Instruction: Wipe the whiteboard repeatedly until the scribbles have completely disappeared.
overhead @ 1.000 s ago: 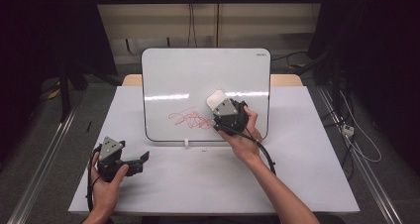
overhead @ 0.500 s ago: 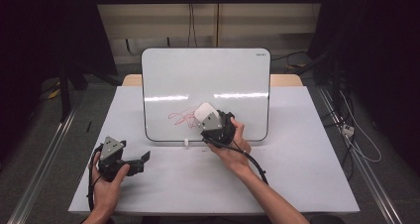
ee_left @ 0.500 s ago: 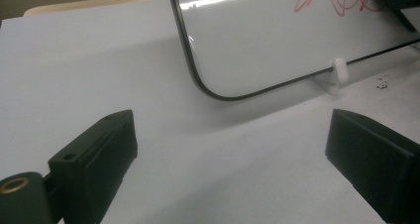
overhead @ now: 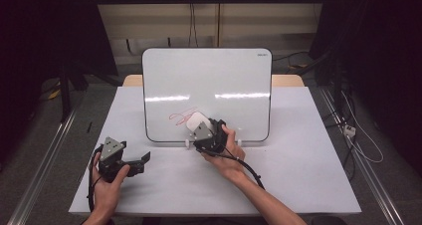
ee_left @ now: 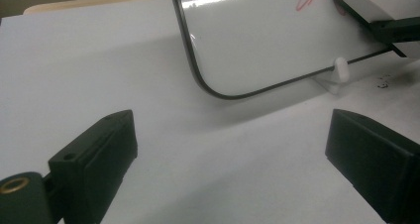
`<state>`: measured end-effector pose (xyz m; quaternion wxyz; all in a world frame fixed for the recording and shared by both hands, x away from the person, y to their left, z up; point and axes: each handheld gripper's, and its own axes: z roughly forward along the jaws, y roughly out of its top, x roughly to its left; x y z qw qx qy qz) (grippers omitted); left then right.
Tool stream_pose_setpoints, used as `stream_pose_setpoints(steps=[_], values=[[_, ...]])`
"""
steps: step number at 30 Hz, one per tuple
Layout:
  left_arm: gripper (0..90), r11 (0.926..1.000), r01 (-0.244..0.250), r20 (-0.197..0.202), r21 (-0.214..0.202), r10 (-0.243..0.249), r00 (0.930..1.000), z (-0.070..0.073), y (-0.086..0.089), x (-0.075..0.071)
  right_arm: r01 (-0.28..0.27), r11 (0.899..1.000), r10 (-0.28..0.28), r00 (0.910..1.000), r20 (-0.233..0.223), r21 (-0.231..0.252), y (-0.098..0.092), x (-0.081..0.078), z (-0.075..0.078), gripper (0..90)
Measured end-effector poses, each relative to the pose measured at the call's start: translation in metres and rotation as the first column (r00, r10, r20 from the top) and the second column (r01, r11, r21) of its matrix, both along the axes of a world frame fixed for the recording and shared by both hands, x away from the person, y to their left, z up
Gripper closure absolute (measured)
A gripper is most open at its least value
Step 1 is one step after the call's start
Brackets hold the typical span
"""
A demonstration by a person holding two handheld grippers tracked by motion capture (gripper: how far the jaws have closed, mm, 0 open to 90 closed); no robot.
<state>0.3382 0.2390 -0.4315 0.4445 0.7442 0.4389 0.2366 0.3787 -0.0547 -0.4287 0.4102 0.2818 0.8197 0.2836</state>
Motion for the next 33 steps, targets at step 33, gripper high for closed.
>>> stream_pose_setpoints(steps=[33], values=[[5.7, 1.0, -0.003, 0.005, -0.001, 0.003, 1.0, 0.001, 0.0, 0.0, 0.129, 0.988, -0.133, 0.9901, 0.046, 0.085, -0.028, 0.029, 0.038, 31.8]])
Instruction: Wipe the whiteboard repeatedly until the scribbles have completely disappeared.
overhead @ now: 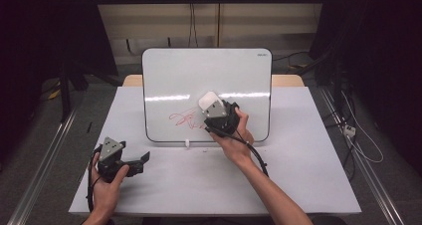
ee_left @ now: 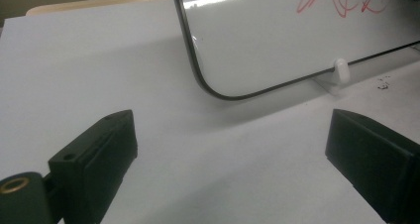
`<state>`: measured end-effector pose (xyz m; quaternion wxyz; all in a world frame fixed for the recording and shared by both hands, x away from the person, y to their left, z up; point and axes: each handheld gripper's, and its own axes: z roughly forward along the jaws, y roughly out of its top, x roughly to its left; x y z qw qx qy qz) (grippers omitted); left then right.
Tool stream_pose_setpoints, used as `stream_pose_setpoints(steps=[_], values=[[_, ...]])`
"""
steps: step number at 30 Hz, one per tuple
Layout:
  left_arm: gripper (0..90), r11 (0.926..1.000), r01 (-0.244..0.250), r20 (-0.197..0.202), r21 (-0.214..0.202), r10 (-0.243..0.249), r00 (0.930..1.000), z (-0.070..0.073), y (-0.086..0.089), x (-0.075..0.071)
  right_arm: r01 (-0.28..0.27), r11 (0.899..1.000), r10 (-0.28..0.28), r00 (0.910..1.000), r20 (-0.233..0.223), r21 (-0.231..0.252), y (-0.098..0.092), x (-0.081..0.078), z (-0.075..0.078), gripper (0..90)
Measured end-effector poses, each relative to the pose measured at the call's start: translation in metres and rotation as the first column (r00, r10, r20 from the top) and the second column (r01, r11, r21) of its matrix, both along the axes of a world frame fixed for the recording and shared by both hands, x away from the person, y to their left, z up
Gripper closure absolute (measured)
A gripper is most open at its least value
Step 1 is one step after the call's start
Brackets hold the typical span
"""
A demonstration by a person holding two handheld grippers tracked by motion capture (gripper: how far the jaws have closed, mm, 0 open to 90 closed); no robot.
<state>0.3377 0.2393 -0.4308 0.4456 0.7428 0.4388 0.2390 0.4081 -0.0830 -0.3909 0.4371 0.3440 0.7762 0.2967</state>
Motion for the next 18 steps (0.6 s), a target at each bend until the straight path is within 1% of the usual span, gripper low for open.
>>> stream_pose_setpoints(steps=[4, 8, 10, 11, 12, 14, 18], values=[[5.7, 1.0, 0.001, 0.0, 0.002, -0.001, 1.0, 0.0, 0.0, 0.0, -0.013, 1.0, 0.013, 0.9999, 0.005, -0.008, 0.007, -0.002, -0.004, 31.8], [5.7, 1.0, 0.001, -0.001, 0.002, -0.001, 1.0, 0.0, 0.0, 0.0, -0.038, 0.999, 0.038, 0.9993, 0.0, -0.021, 0.015, -0.005, -0.009, 31.8], [5.6, 1.0, -0.001, -0.001, 0.0, 0.001, 1.0, 0.0, 0.001, 0.0, -0.049, 0.998, 0.049, 0.9988, 0.0, -0.037, 0.018, -0.006, -0.01, 31.8], [5.7, 1.0, -0.004, -0.002, 0.0, 0.004, 1.0, 0.0, 0.001, 0.0, -0.055, 0.998, 0.055, 0.9985, -0.004, -0.034, 0.019, -0.007, -0.011, 31.8], [5.7, 1.0, -0.004, -0.004, -0.003, 0.003, 1.0, -0.001, 0.0, 0.0, -0.056, 0.998, 0.056, 0.9984, -0.003, -0.041, 0.02, -0.007, -0.012, 31.8], [5.6, 1.0, 0.002, -0.001, 0.003, -0.002, 1.0, 0.0, 0.0, 0.0, -0.061, 0.997, 0.061, 0.9981, -0.006, -0.04, 0.023, -0.009, -0.014, 31.8], [5.7, 1.0, 0.005, -0.001, 0.005, -0.005, 1.0, 0.0, -0.002, 0.001, -0.091, 0.994, 0.09, 0.9958, -0.014, -0.055, 0.034, -0.012, -0.02, 31.8]])
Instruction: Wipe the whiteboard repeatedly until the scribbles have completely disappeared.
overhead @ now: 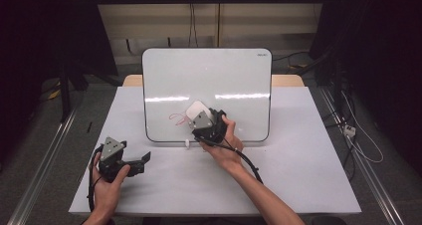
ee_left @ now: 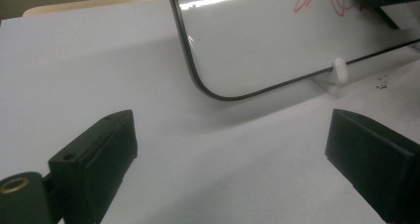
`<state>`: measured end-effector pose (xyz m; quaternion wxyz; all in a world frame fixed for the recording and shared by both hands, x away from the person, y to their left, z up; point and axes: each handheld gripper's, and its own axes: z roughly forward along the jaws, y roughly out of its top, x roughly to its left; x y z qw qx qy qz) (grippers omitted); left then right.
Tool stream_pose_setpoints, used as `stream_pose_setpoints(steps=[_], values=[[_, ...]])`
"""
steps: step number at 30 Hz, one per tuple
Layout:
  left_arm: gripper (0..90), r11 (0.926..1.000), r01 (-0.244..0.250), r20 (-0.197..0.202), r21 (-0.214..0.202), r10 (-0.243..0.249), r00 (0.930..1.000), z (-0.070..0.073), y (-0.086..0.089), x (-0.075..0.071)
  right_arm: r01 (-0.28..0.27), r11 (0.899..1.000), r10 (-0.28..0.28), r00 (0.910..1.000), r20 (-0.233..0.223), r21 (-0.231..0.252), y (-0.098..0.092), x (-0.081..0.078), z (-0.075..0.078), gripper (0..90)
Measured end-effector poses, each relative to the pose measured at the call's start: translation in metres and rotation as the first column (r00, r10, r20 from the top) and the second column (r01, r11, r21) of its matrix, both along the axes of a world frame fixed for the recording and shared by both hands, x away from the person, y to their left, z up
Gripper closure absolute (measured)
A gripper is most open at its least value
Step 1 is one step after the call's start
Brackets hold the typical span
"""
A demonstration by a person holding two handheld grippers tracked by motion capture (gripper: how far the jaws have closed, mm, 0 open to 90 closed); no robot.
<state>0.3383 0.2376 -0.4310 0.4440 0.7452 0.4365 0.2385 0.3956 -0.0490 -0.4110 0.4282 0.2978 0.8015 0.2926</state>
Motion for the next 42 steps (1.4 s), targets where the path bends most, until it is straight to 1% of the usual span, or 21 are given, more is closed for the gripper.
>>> stream_pose_setpoints(steps=[4, 8, 10, 11, 13, 14, 16, 18, 19, 21, 22, 25, 28, 31, 35, 38, 42], values=[[5.7, 1.0, -0.001, 0.001, -0.003, 0.001, 1.0, 0.0, 0.0, 0.0, -0.009, 1.0, 0.009, 1.0, 0.001, -0.007, 0.009, -0.004, -0.006, 31.8], [5.7, 1.0, -0.005, 0.0, 0.0, 0.005, 1.0, 0.0, 0.001, 0.0, -0.028, 0.999, 0.028, 0.9996, -0.007, -0.018, 0.013, -0.006, -0.009, 31.8], [5.7, 1.0, -0.007, 0.001, 0.002, 0.007, 1.0, 0.0, 0.001, 0.0, -0.03, 0.999, 0.03, 0.9995, -0.006, -0.021, 0.014, -0.007, -0.009, 31.8], [5.7, 1.0, -0.006, -0.001, -0.006, 0.006, 1.0, -0.001, 0.001, 0.0, -0.031, 0.999, 0.031, 0.9995, -0.009, -0.016, 0.014, -0.007, -0.009, 31.8], [5.7, 1.0, -0.008, -0.002, 0.0, 0.008, 1.0, -0.001, 0.001, 0.001, -0.034, 0.999, 0.034, 0.9994, -0.008, -0.016, 0.015, -0.008, -0.012, 31.8], [5.7, 1.0, -0.009, -0.003, -0.002, 0.009, 1.0, -0.001, 0.001, 0.0, -0.043, 0.999, 0.043, 0.999, -0.013, -0.022, 0.016, -0.009, -0.012, 31.8], [5.7, 1.0, -0.007, -0.003, 0.0, 0.007, 1.0, -0.001, 0.0, 0.0, -0.044, 0.999, 0.044, 0.999, -0.005, -0.022, 0.017, -0.01, -0.014, 31.8], [5.7, 1.0, -0.005, 0.0, -0.002, 0.005, 1.0, -0.001, 0.0, 0.0, -0.048, 0.999, 0.048, 0.9988, -0.013, -0.017, 0.015, -0.01, -0.013, 31.8], [5.7, 1.0, -0.007, -0.002, 0.002, 0.007, 1.0, -0.001, 0.0, 0.0, -0.047, 0.999, 0.047, 0.9988, -0.011, -0.022, 0.016, -0.01, -0.013, 31.8], [5.7, 1.0, -0.005, -0.002, -0.006, 0.005, 1.0, -0.001, 0.002, 0.0, -0.048, 0.998, 0.048, 0.9988, -0.014, -0.028, 0.015, -0.01, -0.013, 31.8], [5.7, 1.0, -0.009, -0.003, -0.002, 0.009, 1.0, -0.001, 0.002, 0.0, -0.051, 0.998, 0.051, 0.9987, -0.008, -0.036, 0.015, -0.01, -0.013, 31.8], [5.7, 0.9999, -0.012, -0.003, -0.004, 0.012, 0.9999, -0.001, 0.004, -0.001, -0.049, 0.998, 0.048, 0.9988, -0.01, -0.039, 0.012, -0.008, -0.011, 31.9], [5.7, 0.9999, -0.012, 0.0, -0.005, 0.012, 0.9999, 0.0, 0.005, -0.001, -0.044, 0.999, 0.044, 0.999, -0.013, -0.032, 0.005, -0.005, -0.006, 31.9], [5.7, 0.9999, -0.011, 0.003, -0.007, 0.011, 0.9999, 0.0, 0.005, -0.001, -0.026, 0.999, 0.025, 0.9997, -0.006, -0.025, 0.0, -0.002, -0.002, 31.8], [5.7, 0.9999, -0.013, 0.0, -0.005, 0.013, 0.9999, 0.0, 0.004, -0.001, 0.01, 1.0, -0.01, 1.0, -0.001, 0.008, -0.011, 0.004, 0.006, 31.9], [5.9, 1.0, -0.001, -0.01, -0.008, 0.001, 1.0, 0.0, 0.003, -0.001, 0.022, 1.0, -0.022, 0.9997, -0.003, 0.019, -0.013, 0.007, 0.009, 31.9], [6.0, 1.0, 0.003, -0.004, -0.004, -0.003, 1.0, 0.0, 0.002, -0.001, 0.04, 0.999, -0.04, 0.9992, 0.0, 0.024, -0.015, 0.011, 0.016, 31.9]])
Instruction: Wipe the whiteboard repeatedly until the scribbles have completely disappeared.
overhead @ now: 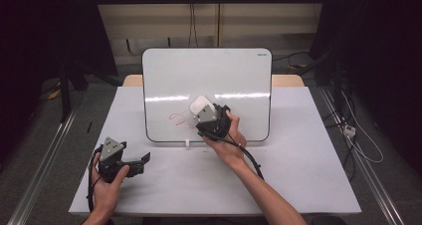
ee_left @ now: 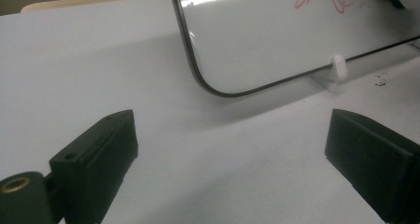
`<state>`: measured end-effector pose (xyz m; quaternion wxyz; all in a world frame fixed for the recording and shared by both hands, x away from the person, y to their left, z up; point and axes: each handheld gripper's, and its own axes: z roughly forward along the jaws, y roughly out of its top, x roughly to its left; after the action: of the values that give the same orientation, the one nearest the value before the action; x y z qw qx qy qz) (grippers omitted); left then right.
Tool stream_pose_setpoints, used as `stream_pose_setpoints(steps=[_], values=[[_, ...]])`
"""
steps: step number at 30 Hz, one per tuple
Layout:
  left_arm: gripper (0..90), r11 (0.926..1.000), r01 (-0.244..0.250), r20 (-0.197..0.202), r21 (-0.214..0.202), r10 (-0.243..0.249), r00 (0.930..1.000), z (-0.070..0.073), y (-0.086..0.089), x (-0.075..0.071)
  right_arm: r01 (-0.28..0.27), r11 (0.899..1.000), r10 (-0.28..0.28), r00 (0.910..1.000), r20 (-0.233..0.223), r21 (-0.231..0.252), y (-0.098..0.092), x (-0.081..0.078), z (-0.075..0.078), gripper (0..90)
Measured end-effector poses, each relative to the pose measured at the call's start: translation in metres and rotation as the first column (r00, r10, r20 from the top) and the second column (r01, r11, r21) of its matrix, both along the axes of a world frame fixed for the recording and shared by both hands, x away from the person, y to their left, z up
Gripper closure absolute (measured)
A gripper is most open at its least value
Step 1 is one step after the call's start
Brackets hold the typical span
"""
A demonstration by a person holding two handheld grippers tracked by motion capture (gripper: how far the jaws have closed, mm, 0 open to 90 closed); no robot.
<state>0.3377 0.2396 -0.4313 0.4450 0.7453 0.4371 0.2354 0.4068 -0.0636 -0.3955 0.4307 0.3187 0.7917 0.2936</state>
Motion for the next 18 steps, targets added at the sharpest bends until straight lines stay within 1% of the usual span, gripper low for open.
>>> stream_pose_setpoints(steps=[5, 9, 12, 14, 18], values=[[5.9, 0.9999, -0.012, -0.002, -0.004, 0.012, 0.9999, 0.0, 0.002, 0.0, 0.017, 1.0, -0.017, 0.9998, 0.006, 0.008, -0.001, 0.007, 0.008, 31.9], [5.9, 0.9999, -0.011, 0.002, -0.003, 0.011, 0.9999, 0.001, 0.002, 0.0, 0.03, 0.999, -0.03, 0.9995, 0.003, 0.014, 0.0, 0.01, 0.013, 31.9], [5.9, 1.0, -0.009, -0.002, -0.001, 0.009, 1.0, 0.0, 0.001, 0.0, 0.037, 0.999, -0.037, 0.9992, 0.014, 0.003, 0.002, 0.01, 0.012, 31.9], [5.9, 1.0, -0.008, -0.001, -0.003, 0.008, 1.0, 0.0, 0.0, 0.001, 0.047, 0.999, -0.047, 0.9988, 0.015, 0.013, 0.003, 0.009, 0.012, 31.9], [5.9, 1.0, -0.004, 0.0, 0.001, 0.004, 1.0, 0.0, -0.001, 0.001, 0.04, 0.999, -0.04, 0.9991, 0.015, 0.01, 0.011, 0.007, 0.008, 31.9]])
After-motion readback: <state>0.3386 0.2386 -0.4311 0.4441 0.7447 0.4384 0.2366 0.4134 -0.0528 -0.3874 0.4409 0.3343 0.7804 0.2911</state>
